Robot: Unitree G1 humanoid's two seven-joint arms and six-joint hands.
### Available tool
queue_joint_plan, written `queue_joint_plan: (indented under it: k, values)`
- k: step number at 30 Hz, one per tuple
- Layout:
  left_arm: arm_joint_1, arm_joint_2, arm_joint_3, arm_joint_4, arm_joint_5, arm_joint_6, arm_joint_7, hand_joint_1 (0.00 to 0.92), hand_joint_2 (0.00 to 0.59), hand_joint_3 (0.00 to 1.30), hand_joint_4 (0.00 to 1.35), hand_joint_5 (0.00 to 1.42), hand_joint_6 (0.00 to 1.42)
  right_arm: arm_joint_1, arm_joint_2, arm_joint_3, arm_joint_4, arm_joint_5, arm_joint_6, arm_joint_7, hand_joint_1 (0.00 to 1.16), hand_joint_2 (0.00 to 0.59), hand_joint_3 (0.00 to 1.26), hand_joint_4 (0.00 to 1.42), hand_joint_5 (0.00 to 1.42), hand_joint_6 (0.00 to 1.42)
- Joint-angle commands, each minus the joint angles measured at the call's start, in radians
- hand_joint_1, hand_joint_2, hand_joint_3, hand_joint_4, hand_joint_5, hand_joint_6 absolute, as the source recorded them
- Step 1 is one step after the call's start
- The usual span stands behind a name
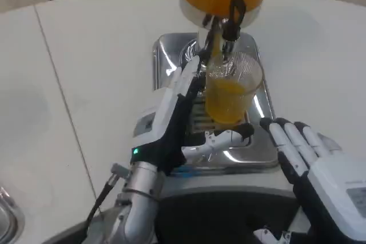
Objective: Grasp the cup under the faucet to collect the drink, then remove the cup.
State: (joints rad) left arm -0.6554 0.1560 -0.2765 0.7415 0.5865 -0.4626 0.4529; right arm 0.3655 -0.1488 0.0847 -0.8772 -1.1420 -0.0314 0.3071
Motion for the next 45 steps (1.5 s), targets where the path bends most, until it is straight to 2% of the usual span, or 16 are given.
queue_joint_plan:
  k: [1, 8, 13, 18, 26, 39, 45]
  values:
    - [-0.022, -0.020, -0.023, 0.032, 0.011, -0.006, 0.025, 0.333, 0.032, 0.00, 0.00, 0.00, 0.00, 0.008, 0.009, 0.003, -0.007, -0.010, 0.013, 0.021, 0.65, 0.318, 0.00, 0.00, 0.00, 0.05]
    - [-0.069, -0.055, -0.034, 0.099, 0.013, 0.013, 0.055, 0.326, 0.031, 0.00, 0.00, 0.00, 0.00, 0.046, 0.023, 0.021, -0.037, -0.005, 0.014, 0.047, 0.65, 0.311, 0.00, 0.00, 0.00, 0.05]
    - [-0.104, -0.072, -0.027, 0.137, 0.012, 0.040, 0.091, 0.281, 0.023, 0.00, 0.00, 0.02, 0.01, 0.053, 0.034, 0.023, -0.062, 0.001, 0.020, 0.069, 0.65, 0.310, 0.00, 0.00, 0.00, 0.05]
    - [-0.124, -0.084, -0.027, 0.166, 0.015, 0.084, 0.127, 0.262, 0.021, 0.00, 0.00, 0.09, 0.11, 0.030, 0.044, 0.022, -0.054, -0.002, 0.031, 0.088, 0.64, 0.310, 0.00, 0.00, 0.00, 0.05]
    - [-0.101, -0.099, -0.048, 0.148, 0.025, 0.096, 0.175, 0.278, 0.021, 0.00, 0.00, 0.23, 0.24, -0.047, 0.051, 0.028, 0.005, -0.005, 0.060, 0.109, 0.63, 0.318, 0.00, 0.00, 0.00, 0.05]
    - [-0.107, -0.115, -0.105, 0.146, 0.050, 0.121, 0.187, 0.279, 0.021, 0.00, 0.00, 0.24, 0.22, -0.091, 0.045, 0.023, 0.031, 0.008, 0.104, 0.128, 0.62, 0.318, 0.00, 0.00, 0.00, 0.06]
    - [-0.101, -0.131, -0.129, 0.156, 0.050, 0.170, 0.213, 0.295, 0.021, 0.01, 0.04, 0.30, 0.30, -0.089, 0.049, 0.030, 0.028, 0.010, 0.120, 0.132, 0.62, 0.315, 0.00, 0.00, 0.00, 0.06]
